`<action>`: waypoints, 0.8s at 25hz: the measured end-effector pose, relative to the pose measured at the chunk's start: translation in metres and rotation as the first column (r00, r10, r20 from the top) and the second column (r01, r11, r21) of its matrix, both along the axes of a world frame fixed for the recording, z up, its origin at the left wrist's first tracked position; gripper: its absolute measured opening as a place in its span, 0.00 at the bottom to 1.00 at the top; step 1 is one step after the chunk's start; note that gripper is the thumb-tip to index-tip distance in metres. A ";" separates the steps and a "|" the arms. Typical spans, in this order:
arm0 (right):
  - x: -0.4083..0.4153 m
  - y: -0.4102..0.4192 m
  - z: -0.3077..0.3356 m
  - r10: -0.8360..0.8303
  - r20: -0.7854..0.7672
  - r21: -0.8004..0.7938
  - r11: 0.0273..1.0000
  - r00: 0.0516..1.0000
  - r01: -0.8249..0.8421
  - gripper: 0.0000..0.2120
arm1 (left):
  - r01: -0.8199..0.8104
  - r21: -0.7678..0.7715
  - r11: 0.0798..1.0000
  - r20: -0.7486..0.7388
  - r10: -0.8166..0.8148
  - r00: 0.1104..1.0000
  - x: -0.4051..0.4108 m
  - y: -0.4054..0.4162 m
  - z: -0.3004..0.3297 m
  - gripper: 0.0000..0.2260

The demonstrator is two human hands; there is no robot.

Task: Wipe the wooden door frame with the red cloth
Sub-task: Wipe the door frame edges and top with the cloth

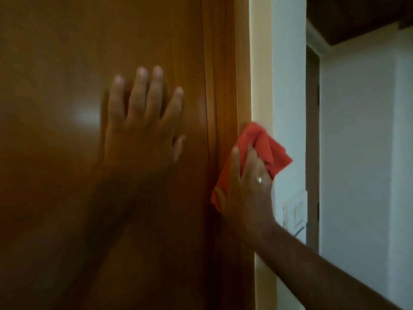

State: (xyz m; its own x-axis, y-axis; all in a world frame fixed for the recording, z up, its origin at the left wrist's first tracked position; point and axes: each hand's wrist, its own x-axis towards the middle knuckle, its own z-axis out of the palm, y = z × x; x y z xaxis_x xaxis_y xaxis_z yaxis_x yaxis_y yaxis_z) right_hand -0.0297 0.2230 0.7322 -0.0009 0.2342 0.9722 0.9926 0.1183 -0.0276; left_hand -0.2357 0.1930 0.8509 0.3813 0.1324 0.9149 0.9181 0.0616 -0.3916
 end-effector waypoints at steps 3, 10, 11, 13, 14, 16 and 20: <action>-0.004 0.014 0.128 -0.022 0.018 0.159 0.987 1.000 0.019 0.39 | -0.077 0.032 0.996 -0.015 0.078 0.997 -0.008 0.008 0.068 0.36; 0.001 0.007 0.336 0.036 0.067 0.151 0.988 0.997 -0.045 0.37 | -0.072 0.038 0.997 -0.017 0.072 0.997 -0.016 0.018 0.077 0.36; 0.001 0.005 0.326 0.052 0.079 0.161 0.985 0.995 -0.065 0.39 | -0.071 0.040 0.997 -0.014 0.071 0.997 -0.016 0.018 0.078 0.36; 0.005 0.004 0.269 0.098 0.088 0.143 0.984 0.991 -0.110 0.43 | -0.092 0.027 0.995 -0.010 0.092 0.996 -0.014 0.017 0.077 0.37; 0.008 0.003 0.229 0.112 0.104 0.101 0.987 0.988 -0.122 0.44 | -0.106 0.017 0.994 -0.009 0.106 0.994 -0.013 0.017 0.077 0.37; 0.013 -0.006 0.154 0.105 0.176 0.004 0.994 0.979 -0.107 0.47 | -0.120 0.008 0.993 -0.013 0.120 0.993 -0.012 0.016 0.079 0.38; 0.024 -0.010 0.149 0.071 0.251 -0.101 0.994 0.965 -0.046 0.50 | -0.112 0.106 0.988 -0.088 0.121 0.989 -0.021 0.007 0.117 0.38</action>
